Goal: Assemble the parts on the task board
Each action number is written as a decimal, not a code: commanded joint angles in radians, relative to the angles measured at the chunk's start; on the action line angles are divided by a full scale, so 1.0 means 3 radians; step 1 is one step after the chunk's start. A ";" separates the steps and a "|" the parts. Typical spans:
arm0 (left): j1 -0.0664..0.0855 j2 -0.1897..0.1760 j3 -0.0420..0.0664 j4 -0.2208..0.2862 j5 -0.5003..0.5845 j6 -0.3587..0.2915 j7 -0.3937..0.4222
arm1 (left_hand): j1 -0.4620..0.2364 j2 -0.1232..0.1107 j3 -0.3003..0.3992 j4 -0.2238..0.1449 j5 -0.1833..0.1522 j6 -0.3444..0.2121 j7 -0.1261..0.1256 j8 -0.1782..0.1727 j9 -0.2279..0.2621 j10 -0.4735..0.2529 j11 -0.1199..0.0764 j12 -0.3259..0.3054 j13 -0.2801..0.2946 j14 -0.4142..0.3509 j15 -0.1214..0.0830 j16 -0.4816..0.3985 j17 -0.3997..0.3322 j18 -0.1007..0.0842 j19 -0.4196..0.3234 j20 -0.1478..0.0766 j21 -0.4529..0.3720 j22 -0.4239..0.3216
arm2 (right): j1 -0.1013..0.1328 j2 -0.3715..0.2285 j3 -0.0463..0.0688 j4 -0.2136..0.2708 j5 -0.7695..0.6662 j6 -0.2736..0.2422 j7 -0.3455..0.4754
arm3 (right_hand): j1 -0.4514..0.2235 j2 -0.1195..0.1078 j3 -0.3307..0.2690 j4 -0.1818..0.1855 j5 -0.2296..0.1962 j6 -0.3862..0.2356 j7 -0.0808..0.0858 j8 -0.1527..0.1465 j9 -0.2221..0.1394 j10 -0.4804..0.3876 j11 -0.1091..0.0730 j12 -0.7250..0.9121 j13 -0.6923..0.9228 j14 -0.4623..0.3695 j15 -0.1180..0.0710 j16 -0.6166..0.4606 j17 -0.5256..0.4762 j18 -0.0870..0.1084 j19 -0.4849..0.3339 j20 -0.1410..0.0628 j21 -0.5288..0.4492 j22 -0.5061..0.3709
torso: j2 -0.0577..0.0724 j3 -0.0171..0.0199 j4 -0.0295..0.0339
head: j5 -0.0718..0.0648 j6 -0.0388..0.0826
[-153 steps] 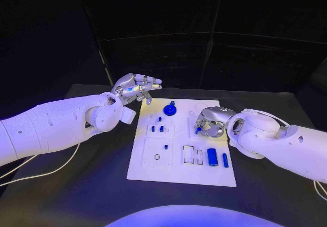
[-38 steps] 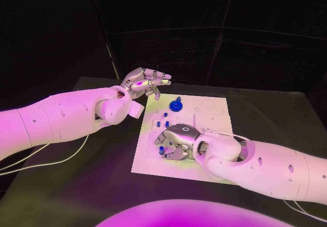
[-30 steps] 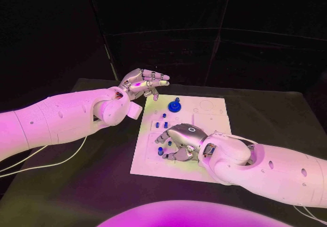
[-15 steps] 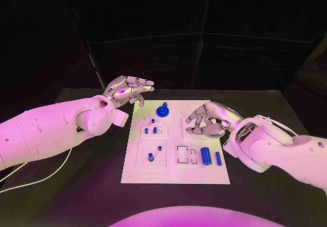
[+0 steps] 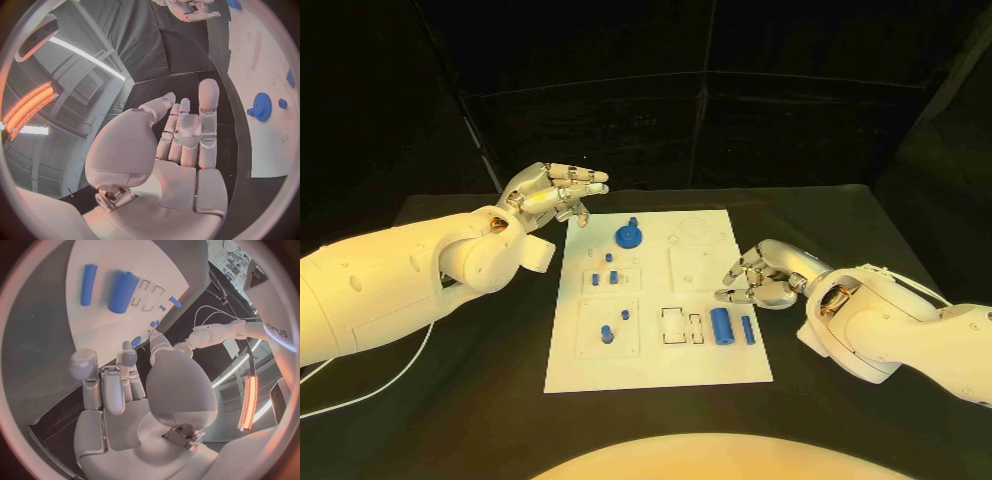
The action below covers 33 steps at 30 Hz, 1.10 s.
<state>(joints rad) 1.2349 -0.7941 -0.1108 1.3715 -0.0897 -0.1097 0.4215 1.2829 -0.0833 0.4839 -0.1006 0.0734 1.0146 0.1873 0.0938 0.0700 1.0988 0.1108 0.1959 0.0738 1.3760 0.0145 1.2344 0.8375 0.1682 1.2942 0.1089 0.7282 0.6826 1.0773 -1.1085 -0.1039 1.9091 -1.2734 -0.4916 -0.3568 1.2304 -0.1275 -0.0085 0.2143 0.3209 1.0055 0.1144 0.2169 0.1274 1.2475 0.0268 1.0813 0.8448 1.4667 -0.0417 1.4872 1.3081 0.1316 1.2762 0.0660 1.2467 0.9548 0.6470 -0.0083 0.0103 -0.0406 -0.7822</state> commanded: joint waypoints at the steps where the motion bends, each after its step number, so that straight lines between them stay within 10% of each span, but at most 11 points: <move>1: 0.0005 -0.0002 0.0002 0.0009 0.0012 0.0043 0.0026 | -0.0029 0.0006 -0.0021 0.0008 -0.0002 -0.0018 0.0001 0.0023 0.0005 -0.0027 0.0002 0.0006 0.0000 -0.0009 0.0012 0.0012 -0.0001 0.0022 0.0003 0.0016 -0.0019 -0.0003 | -0.0026 -0.0011 -0.0013 0.0023 -0.0216 0.0194 -0.0357 | -0.0032 -0.0002 -0.0112 0.0082 -0.0012 -0.0038 0.0006 0.0036 0.0018 0.0018 0.0025 0.0113 0.0167 0.0217 0.0017 0.0028 0.0146 -0.0045 0.0023 0.0011 0.0016 0.0006 | -0.0011 -0.0009 -0.0022 | -0.0005 -0.0007; 24: 0.0003 0.0005 -0.0005 0.0001 0.0012 0.0072 0.0015 | -0.0046 0.0009 -0.0034 0.0025 0.0000 -0.0021 0.0000 0.0027 0.0005 -0.0033 0.0001 0.0014 0.0000 -0.0010 0.0013 0.0012 -0.0004 0.0024 0.0002 0.0017 -0.0028 -0.0010 | -0.0135 0.0086 -0.0044 -0.0026 -0.0363 0.0621 -0.0620 | -0.0137 0.0062 -0.0458 0.0261 -0.0112 -0.0085 0.0000 0.0171 0.0106 0.0116 0.0027 0.0411 0.0662 0.0226 0.0017 0.0057 0.0229 -0.0047 0.0021 0.0018 0.0020 0.0017 | -0.0012 -0.0008 -0.0027 | 0.0006 0.0031; 33: 0.0003 -0.0005 -0.0008 0.0006 0.0012 0.0087 0.0006 | -0.0047 0.0012 -0.0035 0.0027 0.0001 -0.0021 -0.0001 0.0028 0.0005 -0.0033 0.0001 0.0016 0.0000 -0.0011 0.0013 0.0011 -0.0008 0.0025 0.0001 0.0017 -0.0033 -0.0015 | -0.0181 0.0183 -0.0045 -0.0092 -0.0425 0.0515 -0.0603 | -0.0132 0.0086 -0.0464 0.0257 -0.0132 -0.0080 -0.0003 0.0187 0.0115 0.0138 0.0024 0.0443 0.0715 0.0229 0.0016 0.0063 0.0246 -0.0049 0.0025 0.0018 0.0025 0.0027 | -0.0008 -0.0010 -0.0023 | 0.0027 0.0014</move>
<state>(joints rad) 1.2346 -0.7947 -0.1140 1.3713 -0.0897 -0.0990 0.4204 1.2784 -0.0787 0.4774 -0.0940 0.0734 1.0147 0.1873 0.0980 0.0701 1.0987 0.1108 0.1966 0.0738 1.3760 0.0145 1.2344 0.8362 0.1682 1.2942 0.1089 0.7222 0.6791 1.0242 -1.0580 -0.1175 1.8833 -1.3821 -0.3343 -0.5376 1.1967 -0.1073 -0.1414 0.2921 0.2852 0.9893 0.1148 0.2700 0.1607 1.2810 0.0357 1.2085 1.0560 1.4667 -0.0415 1.5015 1.3077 0.1319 1.2795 0.0694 1.2508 0.9612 0.6441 -0.0112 0.0032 -0.0337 -0.7764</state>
